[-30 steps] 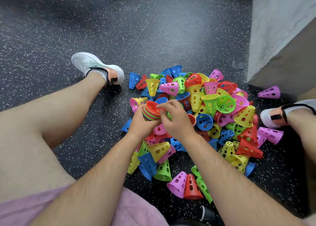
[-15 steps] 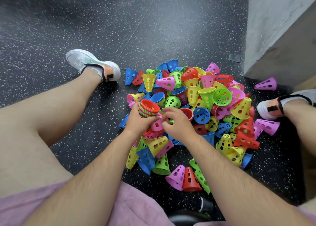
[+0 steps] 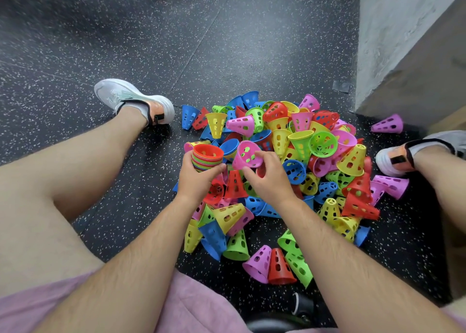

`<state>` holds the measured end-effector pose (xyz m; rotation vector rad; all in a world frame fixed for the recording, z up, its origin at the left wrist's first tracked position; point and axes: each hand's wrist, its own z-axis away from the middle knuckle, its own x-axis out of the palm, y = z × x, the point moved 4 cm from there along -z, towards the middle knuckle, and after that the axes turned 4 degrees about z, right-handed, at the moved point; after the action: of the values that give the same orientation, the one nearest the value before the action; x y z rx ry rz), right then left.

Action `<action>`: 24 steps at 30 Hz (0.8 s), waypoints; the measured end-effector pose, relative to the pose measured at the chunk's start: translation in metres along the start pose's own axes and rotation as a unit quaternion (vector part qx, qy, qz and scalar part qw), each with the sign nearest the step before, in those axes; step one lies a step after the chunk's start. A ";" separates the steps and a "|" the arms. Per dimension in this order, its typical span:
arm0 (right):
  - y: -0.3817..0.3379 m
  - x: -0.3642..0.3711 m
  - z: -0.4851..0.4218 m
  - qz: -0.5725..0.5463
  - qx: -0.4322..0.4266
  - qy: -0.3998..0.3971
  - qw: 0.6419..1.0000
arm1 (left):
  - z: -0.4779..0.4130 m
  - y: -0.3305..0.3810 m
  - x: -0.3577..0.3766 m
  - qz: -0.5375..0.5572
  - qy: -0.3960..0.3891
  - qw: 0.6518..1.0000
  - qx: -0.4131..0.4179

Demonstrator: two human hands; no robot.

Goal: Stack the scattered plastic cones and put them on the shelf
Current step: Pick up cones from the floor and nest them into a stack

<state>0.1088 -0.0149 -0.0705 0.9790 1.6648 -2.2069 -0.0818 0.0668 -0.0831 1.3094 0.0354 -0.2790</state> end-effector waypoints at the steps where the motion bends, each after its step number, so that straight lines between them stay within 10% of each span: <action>1: -0.001 -0.005 0.000 -0.002 0.004 0.014 1.000 | 0.001 0.000 0.000 -0.006 -0.008 1.000 0.003; 18: -0.031 -0.020 0.002 -0.030 -0.054 0.115 0.991 | 0.014 0.004 0.015 -0.080 -0.093 0.991 0.053; 24: -0.032 0.002 0.003 0.023 -0.049 -0.026 0.998 | 0.018 0.005 0.020 -0.067 -0.117 0.990 0.046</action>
<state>0.0896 -0.0061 -0.0469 0.9183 1.6939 -2.0815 -0.0636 0.0469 -0.0773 1.3603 -0.0889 -0.5533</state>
